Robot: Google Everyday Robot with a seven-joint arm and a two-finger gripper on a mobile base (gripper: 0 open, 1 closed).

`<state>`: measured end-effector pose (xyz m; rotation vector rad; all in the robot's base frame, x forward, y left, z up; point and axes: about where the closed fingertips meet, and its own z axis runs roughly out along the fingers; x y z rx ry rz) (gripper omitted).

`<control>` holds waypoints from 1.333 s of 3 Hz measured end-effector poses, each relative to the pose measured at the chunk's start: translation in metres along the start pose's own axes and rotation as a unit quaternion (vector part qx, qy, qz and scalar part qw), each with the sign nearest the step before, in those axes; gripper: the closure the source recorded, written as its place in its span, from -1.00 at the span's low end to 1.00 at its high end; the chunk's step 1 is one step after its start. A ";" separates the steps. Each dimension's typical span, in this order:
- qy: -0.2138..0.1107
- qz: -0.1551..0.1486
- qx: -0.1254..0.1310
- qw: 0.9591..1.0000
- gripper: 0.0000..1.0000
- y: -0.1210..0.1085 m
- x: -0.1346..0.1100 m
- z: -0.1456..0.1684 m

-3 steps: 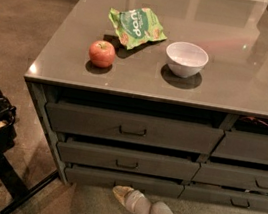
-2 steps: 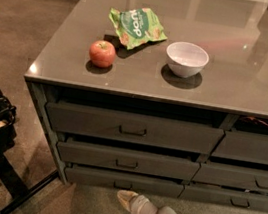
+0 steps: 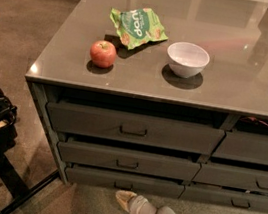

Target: Close bottom drawer

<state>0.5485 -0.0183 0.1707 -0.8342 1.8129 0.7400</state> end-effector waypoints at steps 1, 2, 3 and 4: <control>0.000 0.000 0.000 1.000 -0.30 0.000 0.000 0.000; 0.011 0.005 -0.002 1.000 -0.77 0.003 0.005 -0.005; 0.032 0.044 0.005 0.999 -1.00 0.024 0.019 -0.039; 0.032 0.044 0.006 0.999 -1.00 0.024 0.019 -0.039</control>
Offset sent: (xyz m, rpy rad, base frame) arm -0.0140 -0.0114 -0.0052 -0.0305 0.0513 0.0020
